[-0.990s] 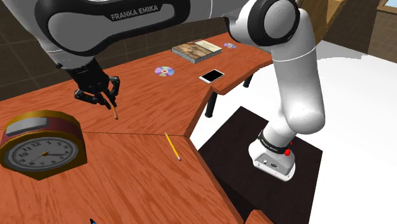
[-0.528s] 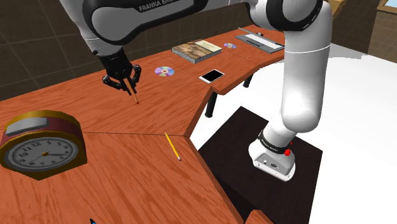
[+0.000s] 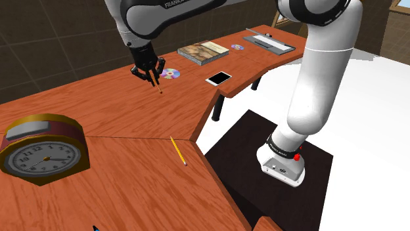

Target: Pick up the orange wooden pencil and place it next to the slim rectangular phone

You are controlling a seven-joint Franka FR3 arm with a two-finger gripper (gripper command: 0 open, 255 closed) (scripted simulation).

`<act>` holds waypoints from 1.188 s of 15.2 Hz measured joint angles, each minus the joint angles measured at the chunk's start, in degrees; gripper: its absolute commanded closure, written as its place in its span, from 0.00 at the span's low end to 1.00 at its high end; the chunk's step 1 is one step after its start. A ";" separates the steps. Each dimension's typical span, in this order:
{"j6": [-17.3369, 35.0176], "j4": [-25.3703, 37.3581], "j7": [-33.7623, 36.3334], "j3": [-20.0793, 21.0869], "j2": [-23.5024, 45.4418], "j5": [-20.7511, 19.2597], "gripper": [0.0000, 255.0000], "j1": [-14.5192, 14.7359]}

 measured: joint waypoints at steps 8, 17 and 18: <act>3.36 -5.21 -10.47 -3.67 -4.32 0.61 1.00 -7.43; 6.04 -6.69 -21.65 -8.37 -5.63 0.07 1.00 -14.54; 6.45 -6.56 -22.77 -8.90 -5.35 -0.13 1.00 -15.24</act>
